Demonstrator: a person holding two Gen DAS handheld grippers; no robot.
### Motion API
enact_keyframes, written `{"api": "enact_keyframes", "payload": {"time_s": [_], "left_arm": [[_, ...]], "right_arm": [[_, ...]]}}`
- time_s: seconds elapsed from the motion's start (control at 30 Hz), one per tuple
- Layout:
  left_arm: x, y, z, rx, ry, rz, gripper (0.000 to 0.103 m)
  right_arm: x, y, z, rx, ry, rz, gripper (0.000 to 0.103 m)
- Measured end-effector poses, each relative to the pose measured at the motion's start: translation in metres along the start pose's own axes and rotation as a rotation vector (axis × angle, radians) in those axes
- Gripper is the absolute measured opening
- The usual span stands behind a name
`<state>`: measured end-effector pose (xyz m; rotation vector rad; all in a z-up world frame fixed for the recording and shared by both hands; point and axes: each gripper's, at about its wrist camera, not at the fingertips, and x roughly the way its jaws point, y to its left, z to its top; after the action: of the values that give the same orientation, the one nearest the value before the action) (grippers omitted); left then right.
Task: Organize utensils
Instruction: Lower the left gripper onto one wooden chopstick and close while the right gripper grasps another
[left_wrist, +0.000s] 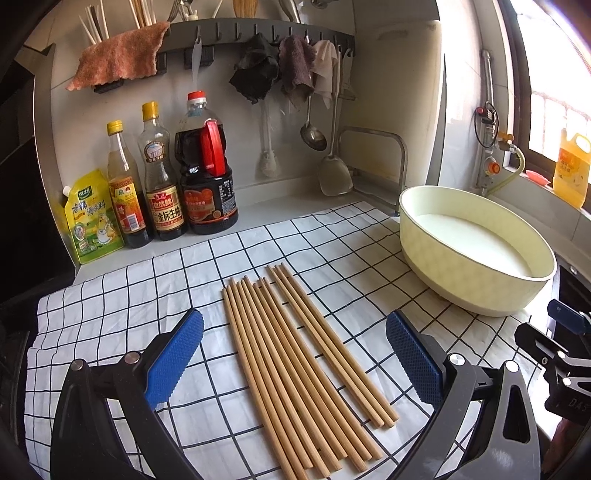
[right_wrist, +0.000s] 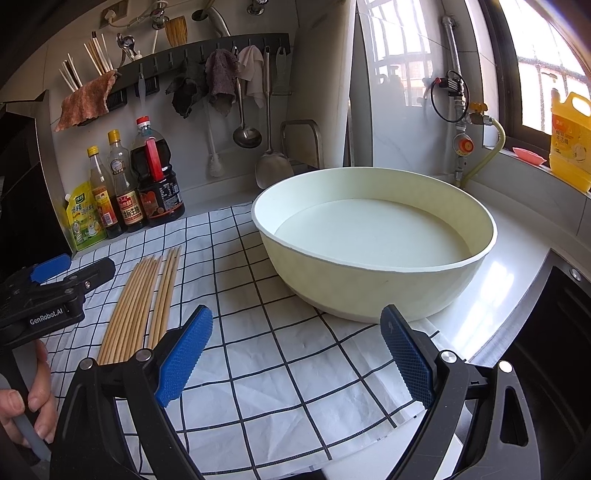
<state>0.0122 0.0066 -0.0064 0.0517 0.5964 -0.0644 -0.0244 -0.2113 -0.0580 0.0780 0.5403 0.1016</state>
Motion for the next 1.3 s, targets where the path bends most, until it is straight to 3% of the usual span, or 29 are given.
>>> {"api": "enact_keyframes", "payload": {"time_s": [0.13,0.33,0.53,0.63,0.77,1.3], "left_arm": [[0.0,0.016,0.0,-0.01,0.096,0.039,0.097],[-0.001,0.049,-0.012,-0.072,0.149,0.138,0.097],[0.012,0.057,-0.022,-0.045,0.229,0.198,0.097],[0.025,0.056,-0.028,-0.016,0.276,0.212,0.097],[0.039,0.067,-0.036,-0.083,0.33,0.18,0.097],[0.055,0.088,-0.039,-0.182,0.363,0.192,0.097]], "right_arm": [[0.005,0.01,-0.002,-0.039,0.042,0.053,0.088],[0.012,0.027,-0.004,-0.086,0.103,0.165,0.088],[0.026,0.063,0.003,-0.181,0.161,0.235,0.088],[0.042,0.079,0.007,-0.194,0.201,0.238,0.088],[0.062,0.089,0.009,-0.209,0.254,0.207,0.088],[0.116,0.108,0.021,-0.245,0.334,0.075,0.088]]}}
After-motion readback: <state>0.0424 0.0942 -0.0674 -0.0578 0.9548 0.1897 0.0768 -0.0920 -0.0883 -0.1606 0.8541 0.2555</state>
